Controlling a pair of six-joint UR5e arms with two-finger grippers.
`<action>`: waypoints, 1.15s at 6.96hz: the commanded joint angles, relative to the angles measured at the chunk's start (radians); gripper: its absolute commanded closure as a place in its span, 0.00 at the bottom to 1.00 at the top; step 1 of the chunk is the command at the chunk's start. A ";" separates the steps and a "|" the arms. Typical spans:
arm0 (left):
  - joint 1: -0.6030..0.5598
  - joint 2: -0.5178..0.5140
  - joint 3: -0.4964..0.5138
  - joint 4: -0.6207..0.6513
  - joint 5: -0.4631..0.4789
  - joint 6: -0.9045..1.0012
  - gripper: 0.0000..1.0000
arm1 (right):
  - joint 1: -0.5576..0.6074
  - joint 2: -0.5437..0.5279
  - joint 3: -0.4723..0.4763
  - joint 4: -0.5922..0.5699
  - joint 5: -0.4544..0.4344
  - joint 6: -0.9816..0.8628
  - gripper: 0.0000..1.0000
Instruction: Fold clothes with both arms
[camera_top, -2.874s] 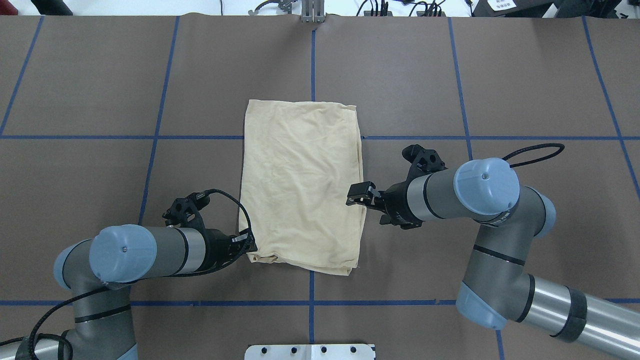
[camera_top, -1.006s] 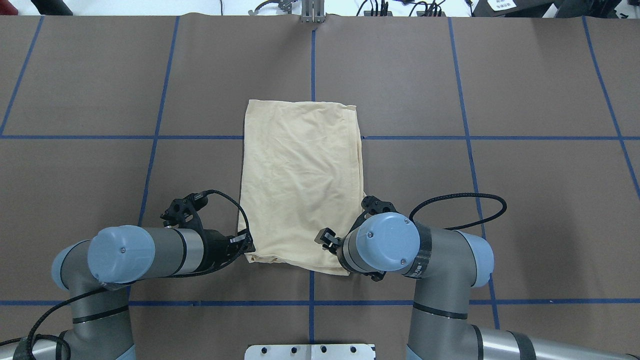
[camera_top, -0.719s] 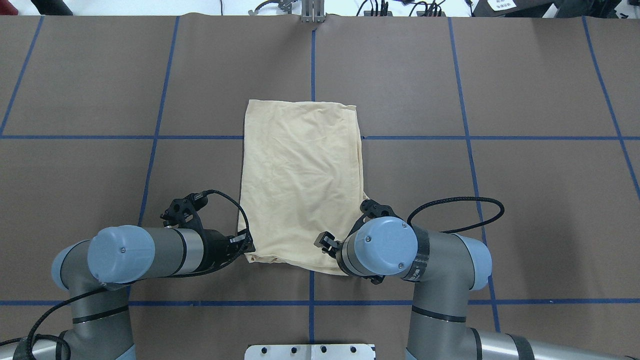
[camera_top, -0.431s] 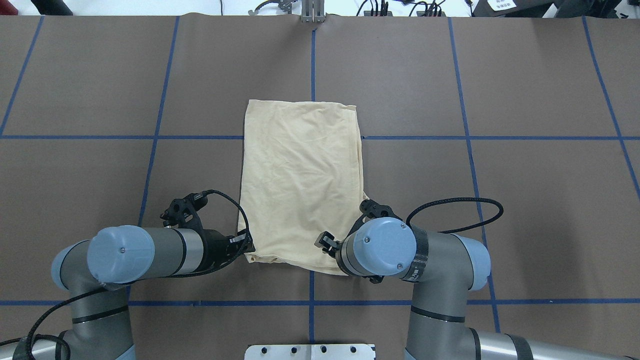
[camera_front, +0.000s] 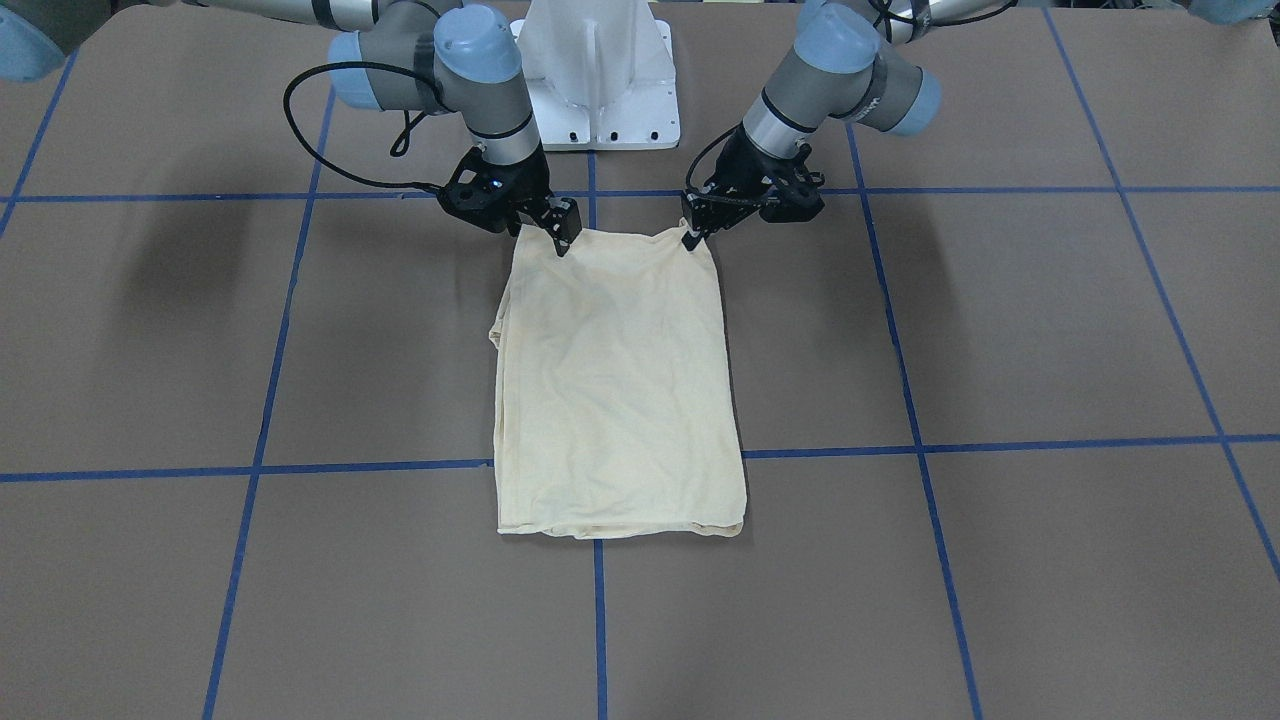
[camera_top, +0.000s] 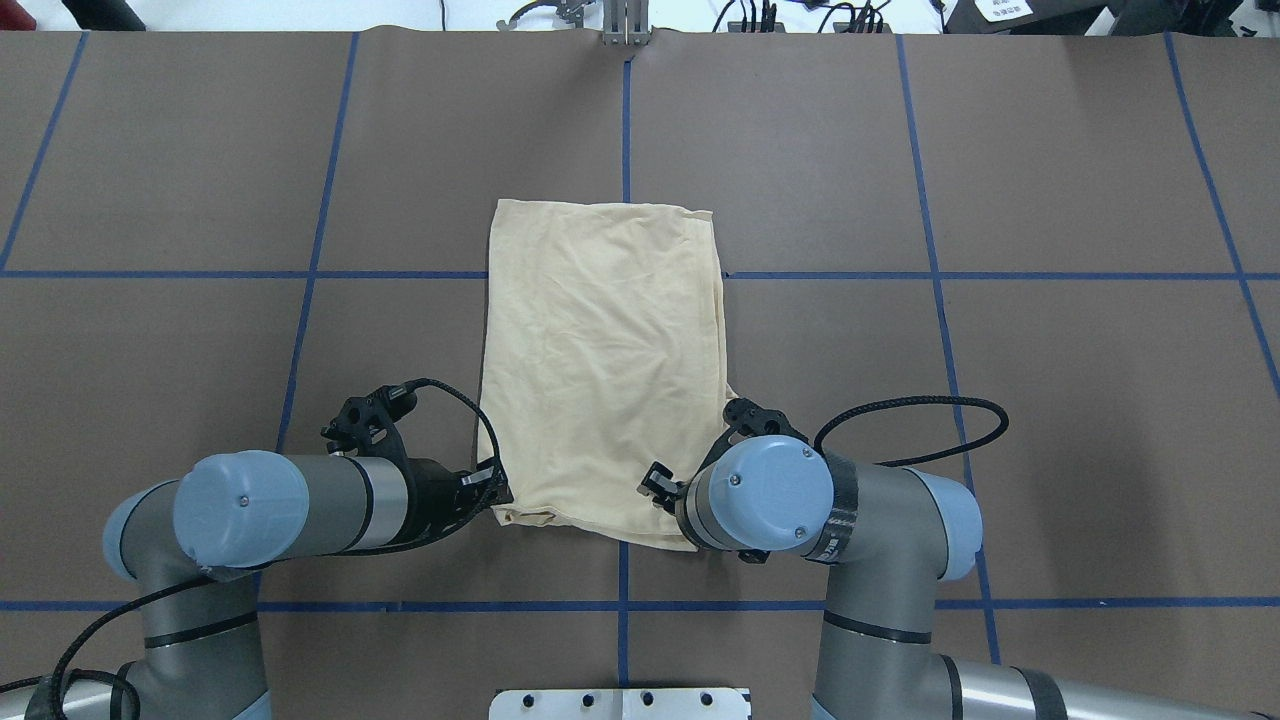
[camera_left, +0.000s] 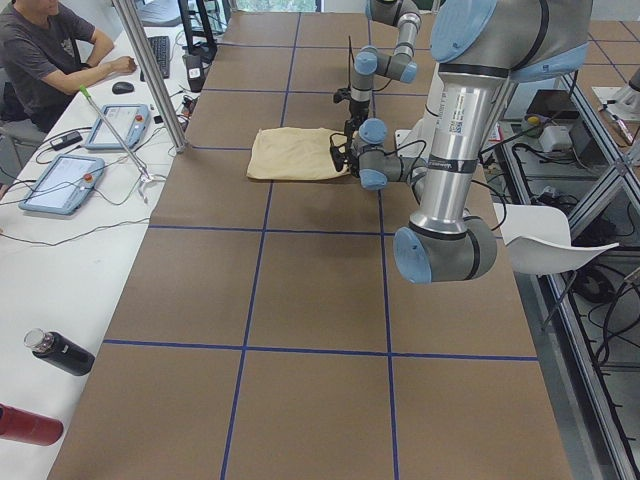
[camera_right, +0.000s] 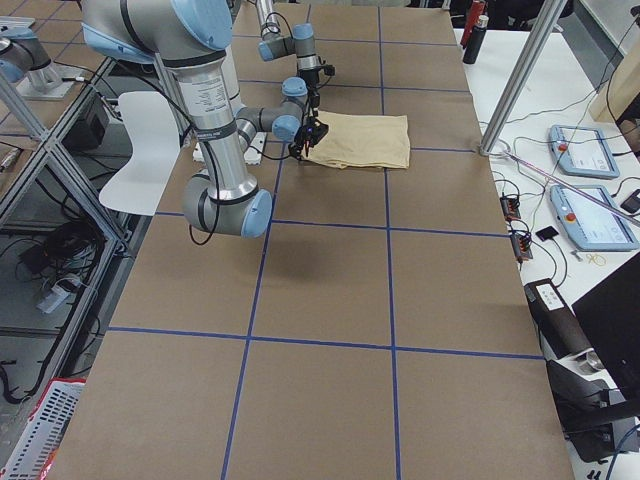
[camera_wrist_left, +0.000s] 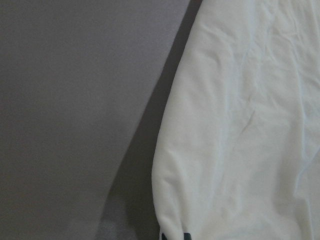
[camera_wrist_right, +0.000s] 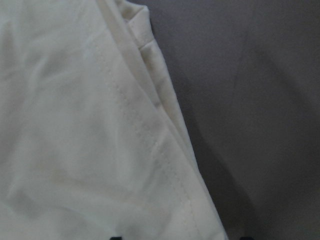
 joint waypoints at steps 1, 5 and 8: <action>-0.002 0.004 -0.008 0.002 0.000 -0.003 1.00 | -0.001 0.005 -0.001 -0.002 0.000 0.001 0.23; -0.001 0.000 -0.050 0.075 0.000 -0.006 1.00 | -0.001 0.008 -0.001 -0.002 0.000 0.003 0.52; -0.001 -0.002 -0.058 0.080 0.000 -0.006 1.00 | -0.001 0.011 -0.001 0.000 0.000 0.032 1.00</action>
